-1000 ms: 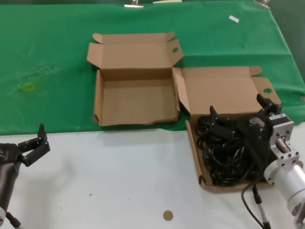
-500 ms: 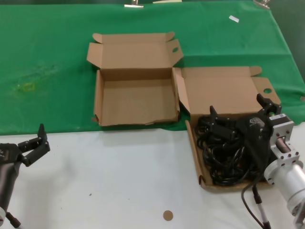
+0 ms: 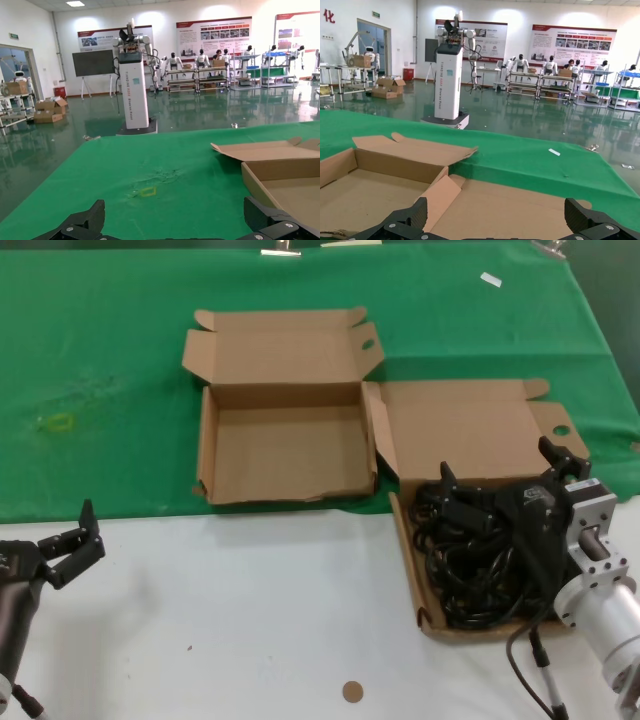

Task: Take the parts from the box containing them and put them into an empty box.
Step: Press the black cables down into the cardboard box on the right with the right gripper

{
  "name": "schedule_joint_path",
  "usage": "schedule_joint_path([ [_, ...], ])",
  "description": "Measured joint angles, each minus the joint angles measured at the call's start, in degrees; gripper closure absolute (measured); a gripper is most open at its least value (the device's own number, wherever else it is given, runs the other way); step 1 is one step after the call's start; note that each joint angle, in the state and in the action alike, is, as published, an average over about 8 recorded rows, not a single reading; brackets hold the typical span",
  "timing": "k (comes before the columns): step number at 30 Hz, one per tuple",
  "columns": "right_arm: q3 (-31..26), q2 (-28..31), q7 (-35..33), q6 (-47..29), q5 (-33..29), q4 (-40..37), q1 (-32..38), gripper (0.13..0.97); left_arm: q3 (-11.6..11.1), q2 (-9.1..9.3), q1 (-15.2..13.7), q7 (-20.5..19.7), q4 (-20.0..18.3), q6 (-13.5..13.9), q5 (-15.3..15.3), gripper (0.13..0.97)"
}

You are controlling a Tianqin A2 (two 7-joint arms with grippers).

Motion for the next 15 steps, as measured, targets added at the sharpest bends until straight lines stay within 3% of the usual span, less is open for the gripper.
schedule_joint_path([
  [15,0.0,0.0,0.0,0.0,0.0,0.0,0.0,0.129,0.0,0.0,0.0,0.0,0.0,0.0,0.0,0.132],
])
